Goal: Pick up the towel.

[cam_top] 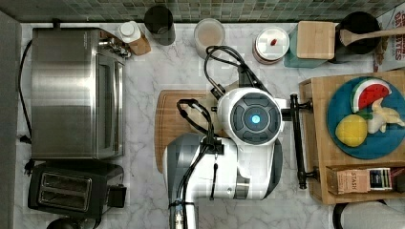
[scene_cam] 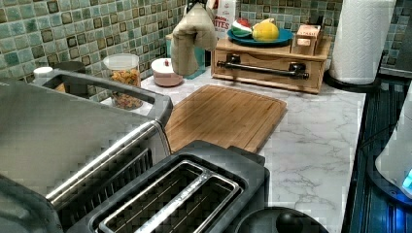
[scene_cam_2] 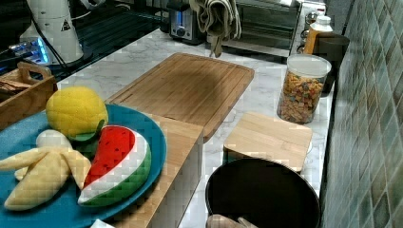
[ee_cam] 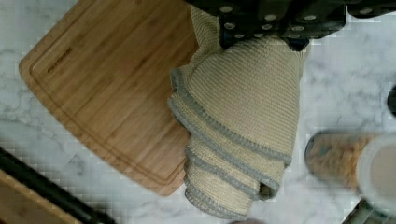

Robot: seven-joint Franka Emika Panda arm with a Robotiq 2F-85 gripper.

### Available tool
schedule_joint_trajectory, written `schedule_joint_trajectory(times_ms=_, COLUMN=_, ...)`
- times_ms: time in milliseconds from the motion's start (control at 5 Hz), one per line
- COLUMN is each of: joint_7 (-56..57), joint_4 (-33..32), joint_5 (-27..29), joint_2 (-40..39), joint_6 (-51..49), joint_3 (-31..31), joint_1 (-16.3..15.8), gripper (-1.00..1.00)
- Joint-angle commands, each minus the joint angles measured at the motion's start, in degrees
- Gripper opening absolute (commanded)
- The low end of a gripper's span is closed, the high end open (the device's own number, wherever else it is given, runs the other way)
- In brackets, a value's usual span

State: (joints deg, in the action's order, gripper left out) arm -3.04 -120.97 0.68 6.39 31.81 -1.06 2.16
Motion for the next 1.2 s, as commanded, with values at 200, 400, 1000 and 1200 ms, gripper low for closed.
schedule_joint_trajectory(times_ms=200, joint_7=-5.7, joint_4=4.7, joint_5=-4.8, joint_2=3.6, joint_6=2.2, joint_3=1.3, joint_1=-0.7, gripper=-1.00)
schedule_joint_trajectory(times_ms=400, joint_7=-6.0, joint_4=4.7, joint_5=-5.3, joint_2=3.6, joint_6=2.1, joint_3=-1.0, joint_1=-3.2, gripper=-1.00)
schedule_joint_trajectory(times_ms=1000, joint_7=-5.8, joint_4=4.7, joint_5=-5.0, joint_2=3.6, joint_6=2.1, joint_3=0.3, joint_1=-1.8, gripper=-1.00)
schedule_joint_trajectory(times_ms=1200, joint_7=-5.8, joint_4=4.7, joint_5=-5.0, joint_2=3.6, joint_6=2.1, joint_3=0.3, joint_1=-1.8, gripper=-1.00)
